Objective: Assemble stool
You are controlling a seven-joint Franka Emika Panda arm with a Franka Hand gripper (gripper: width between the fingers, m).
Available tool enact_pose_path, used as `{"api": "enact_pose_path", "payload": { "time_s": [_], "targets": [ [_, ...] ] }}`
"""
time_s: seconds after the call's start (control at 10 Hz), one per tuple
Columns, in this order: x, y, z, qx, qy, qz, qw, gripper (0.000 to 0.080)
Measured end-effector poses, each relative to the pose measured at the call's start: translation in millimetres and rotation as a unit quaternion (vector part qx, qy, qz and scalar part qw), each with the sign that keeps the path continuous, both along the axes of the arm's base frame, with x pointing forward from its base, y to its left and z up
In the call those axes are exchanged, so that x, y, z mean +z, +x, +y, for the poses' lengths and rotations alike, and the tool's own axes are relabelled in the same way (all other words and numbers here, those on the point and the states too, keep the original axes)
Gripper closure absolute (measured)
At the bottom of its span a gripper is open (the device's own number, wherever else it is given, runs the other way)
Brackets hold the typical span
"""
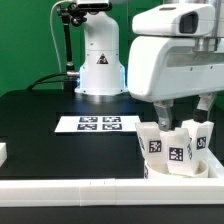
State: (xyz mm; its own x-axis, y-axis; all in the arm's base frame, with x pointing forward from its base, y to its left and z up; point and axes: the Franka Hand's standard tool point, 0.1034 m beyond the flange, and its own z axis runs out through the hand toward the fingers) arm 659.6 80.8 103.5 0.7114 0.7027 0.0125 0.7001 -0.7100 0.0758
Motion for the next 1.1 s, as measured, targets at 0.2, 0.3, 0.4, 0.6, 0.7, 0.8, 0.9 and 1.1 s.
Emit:
{"api": "enact_pose_path", "payload": {
  "time_s": [0.2,0.3,0.4,0.6,0.7,0.8,0.9,1.1],
  "targets": [
    [-3.3,-1.3,-3.6,0.100,-0.003,0.007,0.995,0.0150],
    [-3.5,-1.3,-5.5,0.129,-0.010,0.009,0.992,0.0150],
    [-3.7,-1.5,-5.5,0.152,-0.016,0.010,0.988,0.0150],
    [-5.4,-2.0,-6.4,0.169,-0.021,0.013,0.985,0.0150],
    [-8.8,-2.7,-6.6,0.167,-0.022,0.015,0.986,0.0150],
    [-13.3,-3.8,-6.5,0.166,-0.022,0.018,0.986,0.0150],
    [-16.9,-5.0,-6.4,0.165,-0.022,0.020,0.986,0.0150],
    [-23.3,-7.0,-7.0,0.157,-0.023,0.025,0.987,0.0150]
  ]
}}
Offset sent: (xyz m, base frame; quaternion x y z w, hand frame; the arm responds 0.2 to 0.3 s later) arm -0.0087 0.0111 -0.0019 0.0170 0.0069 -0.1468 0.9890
